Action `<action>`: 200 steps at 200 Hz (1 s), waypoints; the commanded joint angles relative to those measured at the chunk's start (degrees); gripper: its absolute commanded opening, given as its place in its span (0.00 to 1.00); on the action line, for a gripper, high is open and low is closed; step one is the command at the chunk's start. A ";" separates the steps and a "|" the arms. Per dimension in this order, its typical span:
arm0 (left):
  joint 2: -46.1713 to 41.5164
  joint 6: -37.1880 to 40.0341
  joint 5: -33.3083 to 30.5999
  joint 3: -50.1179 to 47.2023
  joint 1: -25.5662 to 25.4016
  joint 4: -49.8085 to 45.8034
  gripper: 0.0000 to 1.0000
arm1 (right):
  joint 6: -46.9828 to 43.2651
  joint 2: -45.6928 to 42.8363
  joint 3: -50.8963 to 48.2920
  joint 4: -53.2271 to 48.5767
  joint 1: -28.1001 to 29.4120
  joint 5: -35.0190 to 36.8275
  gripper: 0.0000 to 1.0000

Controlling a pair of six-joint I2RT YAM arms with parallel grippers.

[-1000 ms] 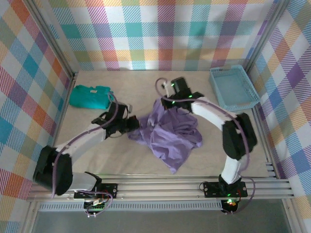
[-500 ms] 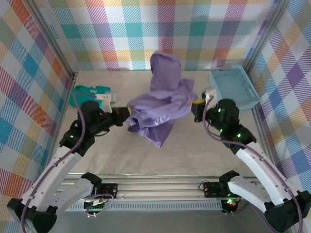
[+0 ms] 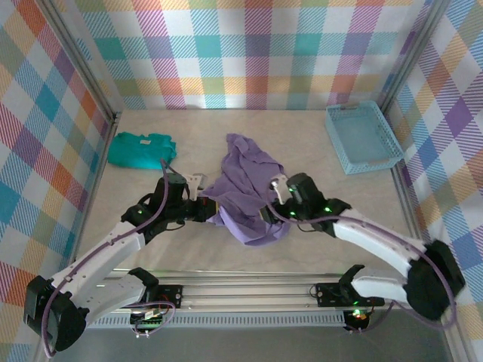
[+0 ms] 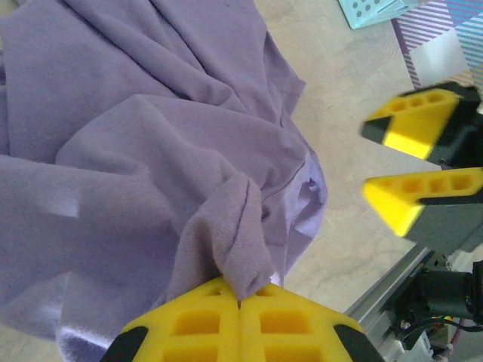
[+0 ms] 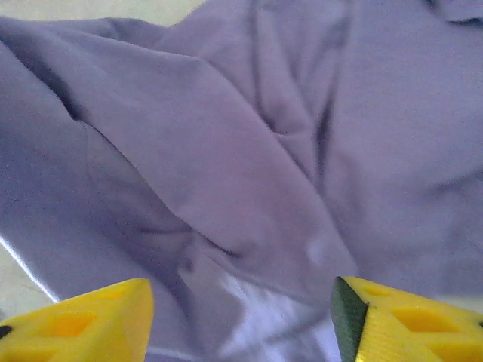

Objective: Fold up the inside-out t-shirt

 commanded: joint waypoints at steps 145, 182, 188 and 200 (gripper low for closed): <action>-4.60 0.49 -19.16 -1.62 -0.38 -8.14 0.00 | -5.67 19.60 14.99 3.09 -2.89 -16.46 0.12; -5.40 -0.08 -17.90 -3.24 -0.35 -6.13 0.00 | -2.47 21.48 15.26 4.84 -3.92 -23.24 0.30; -5.67 -0.28 -17.61 -3.43 -0.33 -5.58 0.00 | -2.29 21.99 15.19 5.11 -3.92 -23.21 0.30; -5.95 -0.46 -17.17 -3.62 -0.33 -5.22 0.00 | -2.48 23.39 15.43 5.25 -3.92 -22.96 0.30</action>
